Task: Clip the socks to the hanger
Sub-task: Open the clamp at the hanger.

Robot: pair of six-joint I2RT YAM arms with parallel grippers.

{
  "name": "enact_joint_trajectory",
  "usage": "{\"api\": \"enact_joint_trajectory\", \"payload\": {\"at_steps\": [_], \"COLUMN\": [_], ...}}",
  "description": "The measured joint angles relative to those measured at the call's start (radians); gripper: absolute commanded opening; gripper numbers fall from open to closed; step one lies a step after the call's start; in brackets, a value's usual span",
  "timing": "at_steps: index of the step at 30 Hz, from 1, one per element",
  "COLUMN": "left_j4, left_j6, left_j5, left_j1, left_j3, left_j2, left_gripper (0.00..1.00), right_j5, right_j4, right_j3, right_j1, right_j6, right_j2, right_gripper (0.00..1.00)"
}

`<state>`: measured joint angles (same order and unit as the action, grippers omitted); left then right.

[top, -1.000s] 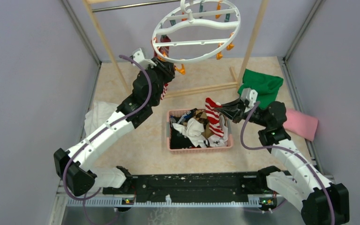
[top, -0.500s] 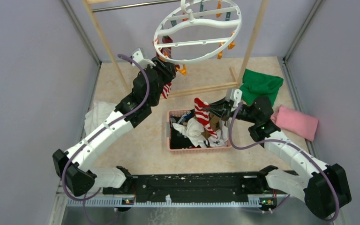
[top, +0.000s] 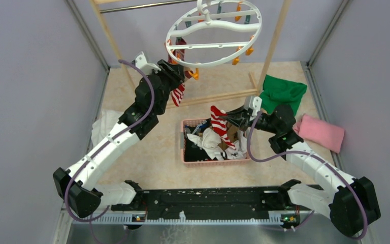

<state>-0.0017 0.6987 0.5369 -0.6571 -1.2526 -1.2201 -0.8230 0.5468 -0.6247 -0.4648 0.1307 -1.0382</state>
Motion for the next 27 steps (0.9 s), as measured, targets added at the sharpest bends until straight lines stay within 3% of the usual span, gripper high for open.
{"api": "enact_joint_trajectory", "payload": {"at_steps": [8,19,27], "left_j4": [0.023,0.027,0.043], "left_j6": [-0.021,-0.036,-0.038], "left_j5": [-0.032,-0.055,-0.074], "left_j1": [0.010,0.015,0.015], "left_j3": [0.000,-0.002,-0.004], "left_j2": [-0.018,-0.041,-0.041], "left_gripper": [0.51,0.22,0.12], "right_j5": [0.008,0.010,0.010], "right_j4": [0.000,0.008,0.016], "right_j3": [0.000,0.002,0.002], "right_j1": [0.000,0.000,0.000], "right_j6": [0.000,-0.001,-0.011], "right_j2": [0.000,0.000,0.000], "right_gripper": [0.00,0.00,0.00]}}
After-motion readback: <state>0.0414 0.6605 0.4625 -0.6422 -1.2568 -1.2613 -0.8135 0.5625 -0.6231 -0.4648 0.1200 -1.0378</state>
